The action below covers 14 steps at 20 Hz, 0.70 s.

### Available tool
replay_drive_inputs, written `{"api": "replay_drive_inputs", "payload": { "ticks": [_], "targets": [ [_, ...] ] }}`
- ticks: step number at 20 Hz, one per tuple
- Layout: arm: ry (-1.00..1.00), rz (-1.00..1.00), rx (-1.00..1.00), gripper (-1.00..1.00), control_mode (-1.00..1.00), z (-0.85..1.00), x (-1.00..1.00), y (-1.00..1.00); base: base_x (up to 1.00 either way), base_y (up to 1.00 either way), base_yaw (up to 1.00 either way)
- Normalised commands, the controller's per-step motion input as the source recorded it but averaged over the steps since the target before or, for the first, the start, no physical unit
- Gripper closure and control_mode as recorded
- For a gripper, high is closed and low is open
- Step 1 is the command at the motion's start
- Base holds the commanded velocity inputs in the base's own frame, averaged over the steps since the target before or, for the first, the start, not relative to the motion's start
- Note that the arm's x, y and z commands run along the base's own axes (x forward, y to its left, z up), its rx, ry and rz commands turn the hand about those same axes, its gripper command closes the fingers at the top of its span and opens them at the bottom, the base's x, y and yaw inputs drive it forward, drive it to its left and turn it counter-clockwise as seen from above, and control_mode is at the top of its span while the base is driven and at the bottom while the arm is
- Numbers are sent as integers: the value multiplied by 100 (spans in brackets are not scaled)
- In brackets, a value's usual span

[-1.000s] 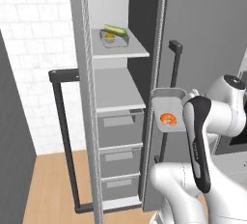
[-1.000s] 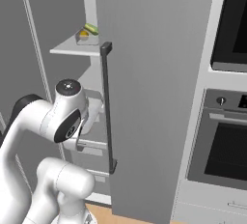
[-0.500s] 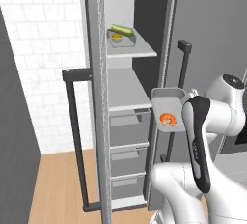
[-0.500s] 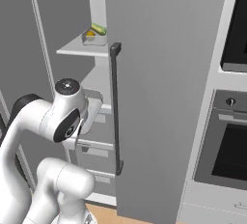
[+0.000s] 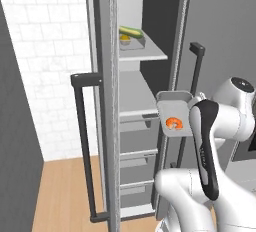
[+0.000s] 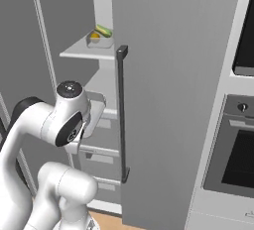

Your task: Take the meat container that has the shrimp and place it on the second highest rack of the freezer. Then take the vegetable container that has the lemon and corn and place it on the highest rack of the freezer.

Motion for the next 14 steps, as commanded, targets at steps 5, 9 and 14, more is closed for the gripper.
{"api": "replay_drive_inputs", "payload": {
  "ticks": [5, 9, 14],
  "targets": [
    [3, 0, 0, 100, -100, -1, 7, 8, 14, 17, 0],
    [8, 1, 0, 100, -100, -12, 37, 25, 0, 0, 0],
    [2, 1, 0, 100, -100, -2, 50, 27, 0, 0, 0]
  ]
}}
